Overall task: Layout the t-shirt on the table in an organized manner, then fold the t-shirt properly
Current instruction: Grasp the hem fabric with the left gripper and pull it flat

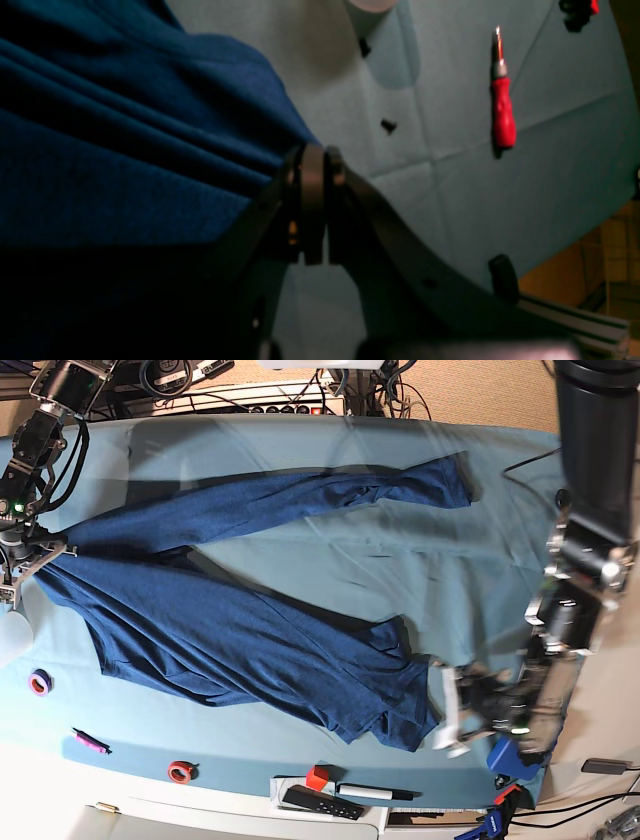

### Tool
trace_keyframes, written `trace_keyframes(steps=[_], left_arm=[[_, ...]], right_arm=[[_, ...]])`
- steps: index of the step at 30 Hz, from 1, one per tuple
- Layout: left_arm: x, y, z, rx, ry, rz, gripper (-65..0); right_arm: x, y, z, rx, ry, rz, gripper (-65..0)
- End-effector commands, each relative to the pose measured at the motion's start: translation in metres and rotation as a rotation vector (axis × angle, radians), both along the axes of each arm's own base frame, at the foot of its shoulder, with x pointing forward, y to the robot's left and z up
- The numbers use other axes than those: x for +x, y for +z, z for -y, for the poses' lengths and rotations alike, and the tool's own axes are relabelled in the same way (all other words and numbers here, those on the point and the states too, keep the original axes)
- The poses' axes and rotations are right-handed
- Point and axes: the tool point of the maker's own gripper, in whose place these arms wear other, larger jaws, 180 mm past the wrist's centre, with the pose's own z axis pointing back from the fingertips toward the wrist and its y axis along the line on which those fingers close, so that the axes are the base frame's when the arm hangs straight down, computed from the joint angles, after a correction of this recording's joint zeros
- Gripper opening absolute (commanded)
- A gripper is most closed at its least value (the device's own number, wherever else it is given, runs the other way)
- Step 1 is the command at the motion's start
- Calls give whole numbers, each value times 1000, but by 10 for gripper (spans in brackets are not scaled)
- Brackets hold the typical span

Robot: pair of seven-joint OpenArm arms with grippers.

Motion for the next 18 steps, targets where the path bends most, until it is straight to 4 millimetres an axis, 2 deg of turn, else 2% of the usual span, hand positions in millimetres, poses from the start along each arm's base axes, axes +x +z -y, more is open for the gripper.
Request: trace_keyframes(steps=[1,4,6,10,11,14,18], left_arm=[[14,26,-2,-45,0,51,-650],[11,31,-11,-120,6,57,-650],[16,35,-12,-145,1,95,-650],[31,48,8,-265,-29,238,-379],[35,50,14,-305,-13,268,-348],[42,51,39,-402,11,338,-343],[40,29,77,-369,18,330,-343]], right_arm=[[5,18,7,-40,-2,36,-650],[4,17,7,-38,-2,34,-650],[5,16,5,-25,4,38,-650],[8,14,-1,12,20,54,-650],[9,14,-1,13,21,55,-650],[8,14,-1,14,20,53,-650],[8,14,-1,14,20,52,-650]])
